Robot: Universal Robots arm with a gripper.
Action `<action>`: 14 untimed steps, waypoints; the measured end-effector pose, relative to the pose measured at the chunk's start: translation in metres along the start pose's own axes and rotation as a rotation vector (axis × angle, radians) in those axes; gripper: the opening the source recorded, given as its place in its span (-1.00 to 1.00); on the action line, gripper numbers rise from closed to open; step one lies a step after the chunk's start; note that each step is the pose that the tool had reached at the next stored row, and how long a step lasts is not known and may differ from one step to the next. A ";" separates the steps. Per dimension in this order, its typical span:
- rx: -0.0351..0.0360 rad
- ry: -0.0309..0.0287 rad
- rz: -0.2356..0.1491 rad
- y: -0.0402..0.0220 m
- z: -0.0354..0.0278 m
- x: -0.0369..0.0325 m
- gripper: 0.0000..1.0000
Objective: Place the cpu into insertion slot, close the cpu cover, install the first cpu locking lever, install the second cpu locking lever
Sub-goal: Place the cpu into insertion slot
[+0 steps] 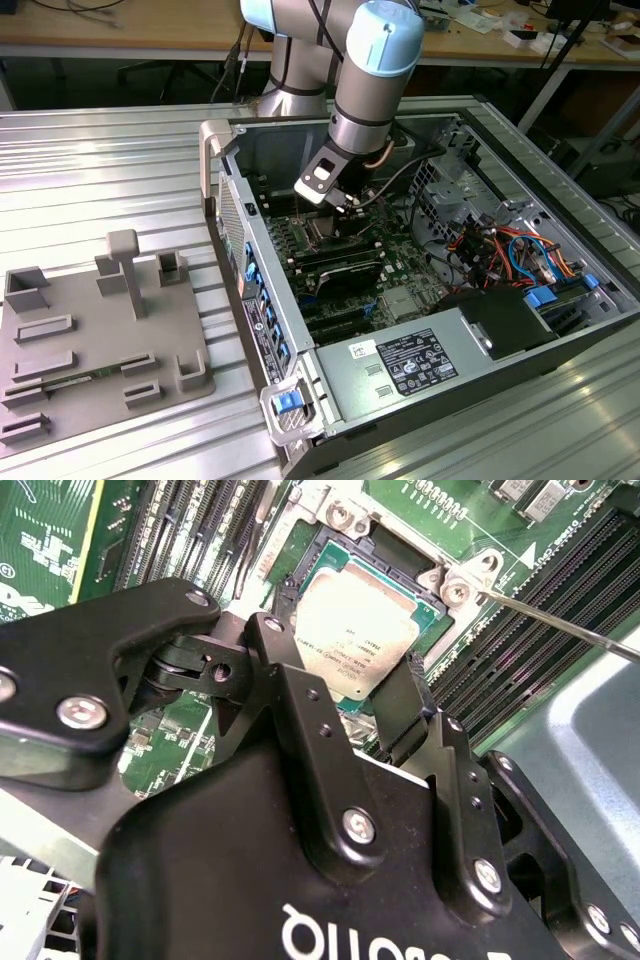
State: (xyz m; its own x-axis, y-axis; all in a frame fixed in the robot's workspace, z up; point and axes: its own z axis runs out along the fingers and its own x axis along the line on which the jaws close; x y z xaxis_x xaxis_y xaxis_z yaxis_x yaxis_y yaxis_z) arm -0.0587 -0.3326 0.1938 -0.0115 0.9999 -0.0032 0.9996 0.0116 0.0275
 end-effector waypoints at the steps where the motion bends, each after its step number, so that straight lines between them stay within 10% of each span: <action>1: 0.0000 0.0000 0.000 0.0000 0.0000 0.0000 0.09; 14: -0.0005 0.0006 0.000 0.0003 0.0003 0.0002 0.22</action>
State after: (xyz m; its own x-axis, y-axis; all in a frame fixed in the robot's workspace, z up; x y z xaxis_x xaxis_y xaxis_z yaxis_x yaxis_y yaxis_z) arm -0.0584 -0.3323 0.1935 -0.0113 0.9999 -0.0026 0.9995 0.0114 0.0280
